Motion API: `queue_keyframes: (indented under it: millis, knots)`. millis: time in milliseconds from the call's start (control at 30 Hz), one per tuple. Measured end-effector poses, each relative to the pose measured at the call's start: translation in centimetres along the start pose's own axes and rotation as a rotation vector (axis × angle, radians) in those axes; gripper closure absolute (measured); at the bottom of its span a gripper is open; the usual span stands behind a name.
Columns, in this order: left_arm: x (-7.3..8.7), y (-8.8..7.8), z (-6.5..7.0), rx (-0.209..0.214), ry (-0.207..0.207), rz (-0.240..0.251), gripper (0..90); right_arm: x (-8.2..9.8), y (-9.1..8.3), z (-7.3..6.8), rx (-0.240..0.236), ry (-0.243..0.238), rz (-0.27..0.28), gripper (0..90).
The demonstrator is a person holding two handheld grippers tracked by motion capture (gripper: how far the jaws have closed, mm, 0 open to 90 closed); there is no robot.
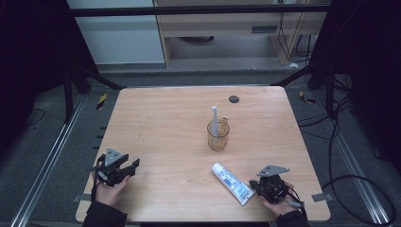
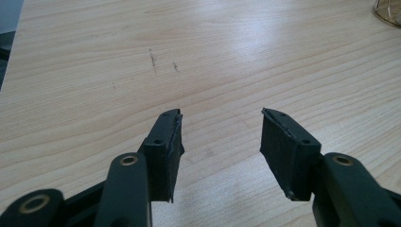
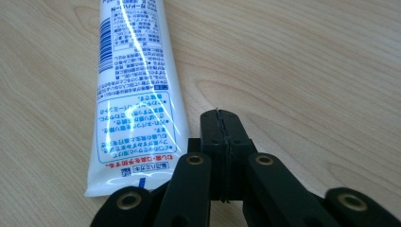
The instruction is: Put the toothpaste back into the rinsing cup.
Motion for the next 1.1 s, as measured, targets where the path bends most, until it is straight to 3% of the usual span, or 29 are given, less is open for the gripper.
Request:
queue_keyframes:
  millis: [367,733,1100]
  knots:
    - [-0.1,0.0,0.2,-0.002,0.004,0.004,47.9,0.2,-0.1,-1.2,-0.061,-0.03,-0.003,90.0]
    - [-0.1,-0.1,0.3,0.002,-0.01,0.021,53.3,-0.1,-0.2,-3.0,-0.124,-0.044,0.012,90.0]
    - [-0.1,0.0,0.3,-0.007,-0.018,-0.002,51.9,-0.5,0.1,-4.1,-0.145,-0.065,0.023,89.9]
Point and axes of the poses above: each handheld gripper's, and its own axes: y roughly forward along the jaws, x roughly out of its underside, z roughly to its right, the point moved 2 cm from there along y, roughly forward along the jaws, and after that the axes turned 14 degrees about x, right-handed, at the moved point
